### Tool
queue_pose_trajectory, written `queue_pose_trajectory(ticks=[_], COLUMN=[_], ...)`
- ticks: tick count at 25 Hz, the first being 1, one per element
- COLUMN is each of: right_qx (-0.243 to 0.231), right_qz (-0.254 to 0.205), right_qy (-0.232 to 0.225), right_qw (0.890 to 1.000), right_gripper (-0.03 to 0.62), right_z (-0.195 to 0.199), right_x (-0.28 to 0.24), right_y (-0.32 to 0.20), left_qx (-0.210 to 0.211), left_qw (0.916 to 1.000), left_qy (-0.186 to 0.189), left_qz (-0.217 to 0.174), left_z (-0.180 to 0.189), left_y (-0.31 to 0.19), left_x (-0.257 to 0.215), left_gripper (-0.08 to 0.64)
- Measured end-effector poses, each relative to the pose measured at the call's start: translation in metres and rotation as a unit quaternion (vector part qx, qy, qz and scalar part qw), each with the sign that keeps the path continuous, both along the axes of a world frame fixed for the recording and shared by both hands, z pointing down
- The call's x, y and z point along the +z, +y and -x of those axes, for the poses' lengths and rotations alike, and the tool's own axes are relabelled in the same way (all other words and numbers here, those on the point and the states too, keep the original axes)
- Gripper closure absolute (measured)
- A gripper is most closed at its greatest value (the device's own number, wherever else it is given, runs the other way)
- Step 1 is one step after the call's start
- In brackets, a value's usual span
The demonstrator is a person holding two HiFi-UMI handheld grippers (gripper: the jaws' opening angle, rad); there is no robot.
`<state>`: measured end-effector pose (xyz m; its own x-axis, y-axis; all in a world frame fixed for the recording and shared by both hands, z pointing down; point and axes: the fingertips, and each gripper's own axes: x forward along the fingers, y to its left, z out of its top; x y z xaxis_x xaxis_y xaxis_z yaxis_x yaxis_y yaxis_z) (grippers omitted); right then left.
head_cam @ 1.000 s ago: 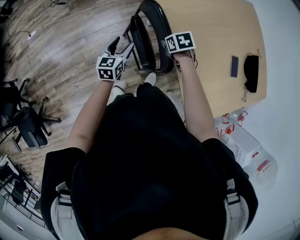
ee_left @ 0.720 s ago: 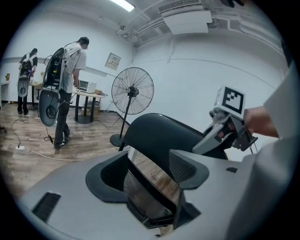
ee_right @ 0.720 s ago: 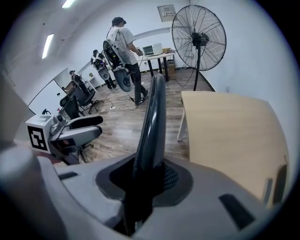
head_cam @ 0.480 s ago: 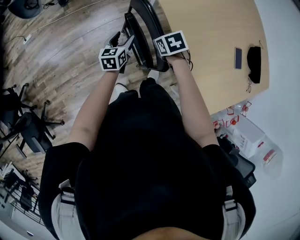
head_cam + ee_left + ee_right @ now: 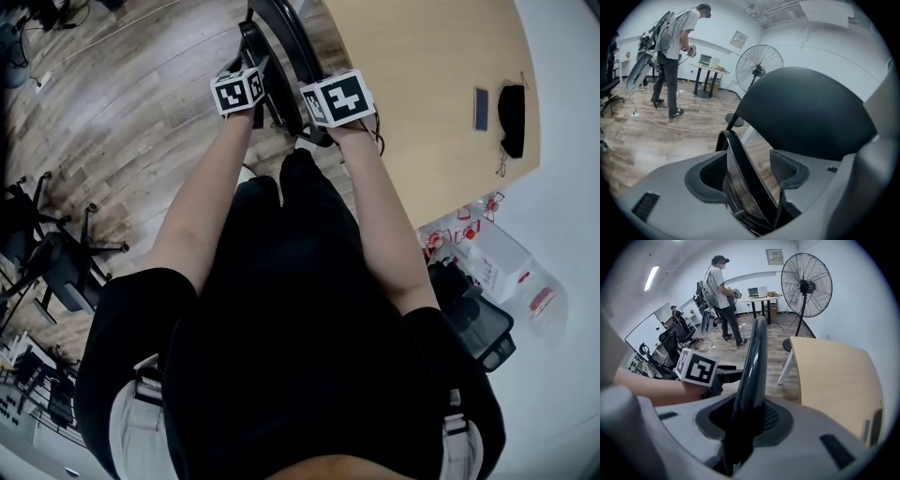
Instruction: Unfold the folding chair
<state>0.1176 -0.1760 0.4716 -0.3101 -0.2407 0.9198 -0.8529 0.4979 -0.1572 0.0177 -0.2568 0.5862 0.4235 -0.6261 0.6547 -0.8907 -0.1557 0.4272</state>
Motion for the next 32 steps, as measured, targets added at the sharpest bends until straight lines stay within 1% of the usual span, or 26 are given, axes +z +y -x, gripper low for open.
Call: queue_pose_trajectory(ticks=[4,7,11,13,15,17,19,20,21,24,25,26,28,29,30,32], right_qx=[0.004,0.005,-0.002,-0.007,-0.012,-0.014,-0.013,-0.013,-0.012,-0.011,-0.011,-0.011,-0.012,-0.012,-0.012,-0.012], right_qz=[-0.008,-0.011,-0.017,-0.021,-0.023,-0.023,-0.023,-0.024,-0.025,-0.028,-0.028,-0.028,-0.027,-0.028,-0.029,-0.032], right_qy=[0.000,-0.002,-0.007,-0.010,-0.010,-0.011,-0.012,-0.012,-0.012,-0.013,-0.014,-0.015,-0.014,-0.015,-0.015,-0.017], right_qw=[1.000,1.000,1.000,1.000,1.000,1.000,1.000,1.000,1.000,0.999,0.999,0.999,0.999,0.999,0.999,0.999], right_gripper=[0.502,0.502,0.502,0.502,0.502,0.502,0.502,0.502,0.502,0.502,0.502,0.502,0.502,0.502,0.502,0.502], right_z=[0.004,0.005,0.011,0.012,0.015,0.017,0.017,0.017,0.016,0.016,0.016,0.016,0.017,0.016,0.016,0.017], right_x=[0.000,0.000,0.000,-0.001,-0.001,-0.001,-0.001,-0.001,-0.001,-0.001,-0.001,-0.001,-0.001,-0.001,-0.001,-0.001], right_y=[0.000,0.001,0.002,0.003,0.003,0.003,0.005,0.005,0.005,0.002,0.001,0.002,0.005,0.006,0.005,0.003], left_qx=[-0.032,-0.050,-0.055,-0.064,-0.075,-0.078,-0.068,-0.065,-0.066,-0.077,-0.080,-0.080,-0.073,-0.071,-0.073,-0.077], left_qw=[0.9983,0.9963,0.9940,0.9917,0.9899,0.9887,0.9866,0.9861,0.9869,0.9903,0.9901,0.9899,0.9880,0.9863,0.9855,0.9870], left_qy=[0.004,0.003,-0.020,-0.035,-0.040,-0.034,-0.014,-0.011,-0.017,-0.066,-0.074,-0.071,-0.035,-0.019,-0.012,-0.016], left_qz=[0.047,0.070,0.092,0.106,0.113,0.124,0.148,0.153,0.147,0.095,0.089,0.093,0.131,0.148,0.153,0.140], left_z=[-0.002,-0.006,-0.012,-0.011,-0.009,-0.011,-0.020,-0.022,-0.021,-0.007,-0.004,-0.005,-0.021,-0.028,-0.030,-0.024], left_y=[-0.009,-0.013,-0.015,-0.014,-0.017,-0.017,-0.012,-0.011,-0.015,-0.039,-0.042,-0.040,-0.025,-0.018,-0.017,-0.023], left_x=[0.033,0.050,0.065,0.066,0.072,0.081,0.095,0.099,0.100,0.101,0.100,0.101,0.105,0.105,0.102,0.092], left_gripper=[0.272,0.268,0.263,0.262,0.262,0.262,0.261,0.261,0.261,0.269,0.280,0.300,0.365,0.366,0.371,0.376])
